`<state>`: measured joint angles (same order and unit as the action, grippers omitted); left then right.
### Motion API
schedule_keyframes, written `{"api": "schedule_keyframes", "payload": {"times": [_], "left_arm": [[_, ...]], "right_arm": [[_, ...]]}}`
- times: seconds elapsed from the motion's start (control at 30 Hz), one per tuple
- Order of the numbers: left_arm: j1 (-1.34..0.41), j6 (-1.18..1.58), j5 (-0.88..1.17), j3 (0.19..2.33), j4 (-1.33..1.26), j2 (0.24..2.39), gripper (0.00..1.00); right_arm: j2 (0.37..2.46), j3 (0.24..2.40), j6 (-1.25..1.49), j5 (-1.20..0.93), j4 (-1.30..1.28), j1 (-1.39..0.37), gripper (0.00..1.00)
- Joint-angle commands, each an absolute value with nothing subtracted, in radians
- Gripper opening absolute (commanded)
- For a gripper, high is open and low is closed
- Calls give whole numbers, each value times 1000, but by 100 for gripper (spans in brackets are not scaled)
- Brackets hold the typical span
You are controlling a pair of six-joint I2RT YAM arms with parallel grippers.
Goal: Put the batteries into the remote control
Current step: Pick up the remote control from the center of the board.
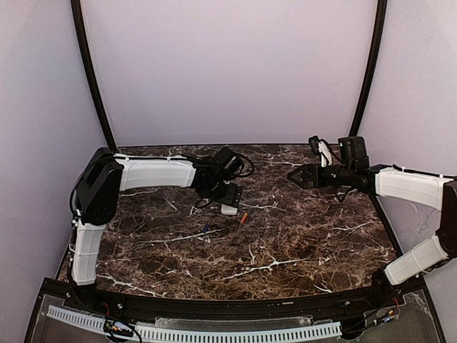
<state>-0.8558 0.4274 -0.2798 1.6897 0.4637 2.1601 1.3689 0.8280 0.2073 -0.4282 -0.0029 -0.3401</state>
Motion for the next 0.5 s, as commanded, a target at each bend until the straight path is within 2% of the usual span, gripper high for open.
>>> {"api": "schedule_keyframes", "payload": {"times": [0.0, 0.37, 0.47], "left_arm": [[-857, 452, -298, 1723, 501, 2185, 87], [-859, 473, -287, 1759, 490, 2238, 88], [-860, 481, -303, 1774, 513, 2259, 86]], "right_arm": [[1377, 824, 190, -422, 3, -345, 99], [1385, 825, 190, -424, 4, -341, 99], [1385, 825, 190, -428, 3, -339, 98]]}}
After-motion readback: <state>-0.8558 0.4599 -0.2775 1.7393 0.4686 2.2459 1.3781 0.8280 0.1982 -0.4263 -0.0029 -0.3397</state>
